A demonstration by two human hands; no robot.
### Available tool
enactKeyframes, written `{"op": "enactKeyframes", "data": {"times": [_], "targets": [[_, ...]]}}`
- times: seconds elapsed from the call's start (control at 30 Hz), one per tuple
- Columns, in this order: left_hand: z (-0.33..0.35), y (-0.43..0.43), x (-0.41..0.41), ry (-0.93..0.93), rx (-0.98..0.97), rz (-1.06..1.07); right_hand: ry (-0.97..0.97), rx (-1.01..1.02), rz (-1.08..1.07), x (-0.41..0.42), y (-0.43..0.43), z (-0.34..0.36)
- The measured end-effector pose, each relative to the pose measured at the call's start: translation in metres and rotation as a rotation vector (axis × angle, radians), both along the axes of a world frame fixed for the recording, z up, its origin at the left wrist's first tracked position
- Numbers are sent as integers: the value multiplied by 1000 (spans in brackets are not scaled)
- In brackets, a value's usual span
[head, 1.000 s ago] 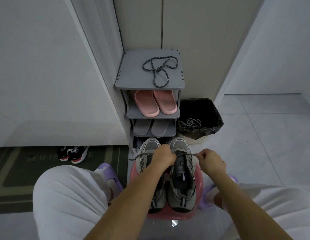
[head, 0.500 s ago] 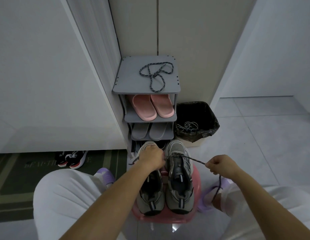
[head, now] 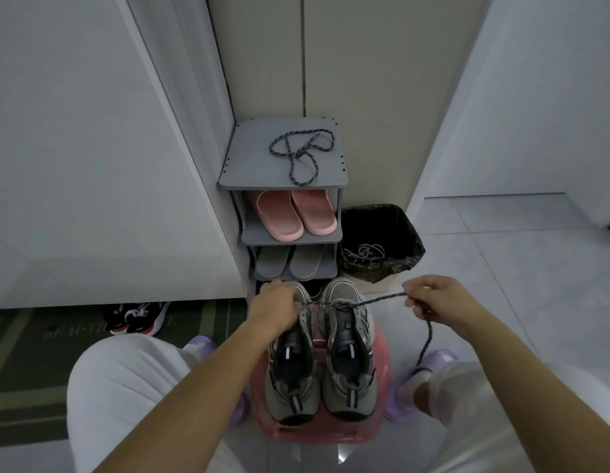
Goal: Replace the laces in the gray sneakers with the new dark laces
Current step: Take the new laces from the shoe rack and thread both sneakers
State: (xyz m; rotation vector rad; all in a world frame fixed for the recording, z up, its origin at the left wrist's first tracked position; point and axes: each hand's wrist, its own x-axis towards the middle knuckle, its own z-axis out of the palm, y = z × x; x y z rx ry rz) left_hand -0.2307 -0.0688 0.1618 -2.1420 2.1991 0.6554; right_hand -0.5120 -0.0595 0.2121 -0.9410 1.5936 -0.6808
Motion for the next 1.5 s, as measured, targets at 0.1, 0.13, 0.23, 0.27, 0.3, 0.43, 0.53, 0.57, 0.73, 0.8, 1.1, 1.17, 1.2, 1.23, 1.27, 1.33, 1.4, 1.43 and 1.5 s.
{"op": "enactKeyframes", "data": {"times": [0.1,0.13,0.23,0.27,0.3,0.43,0.53,0.57,0.73,0.8,1.1,1.17,1.2,1.23,1.27,1.33,1.4,1.43,1.5], "targets": [[19,9,-42,318,-45,-63,-249,5,-90,17,-6,11],[23,12,-59,430,6,-83,-321,1,-117,23,-8,13],[34,21,-102,707,181,-64,-460,-10,-197,37,-10,15],[35,23,-111,774,224,-39,-477,-17,-219,40,-10,16],[37,25,-117,825,254,-13,-474,-28,-233,41,-11,15],[34,22,-108,827,300,7,-294,-110,-193,32,-12,8],[32,17,-88,794,339,26,-137,-129,-196,20,-13,-6],[32,15,-82,757,336,32,-89,-129,-208,16,-14,-10],[33,6,-51,564,339,48,94,-130,-238,4,-20,-28],[29,4,-39,414,329,21,168,-108,-213,1,-23,-32],[22,6,-52,353,203,51,490,-338,455,44,-8,-26],[20,4,-59,369,189,66,408,-312,541,56,-2,-28],[18,3,-62,377,181,80,364,-290,566,59,0,-29],[17,2,-63,388,166,94,305,-256,566,60,1,-31],[16,2,-64,394,147,107,246,-219,550,59,2,-32],[14,3,-66,385,116,110,179,-185,502,57,4,-34],[10,4,-70,389,93,100,229,-219,457,54,5,-39],[8,4,-71,401,81,102,289,-249,431,52,5,-43],[-1,4,-73,384,32,77,443,-262,383,46,1,-50]]}}
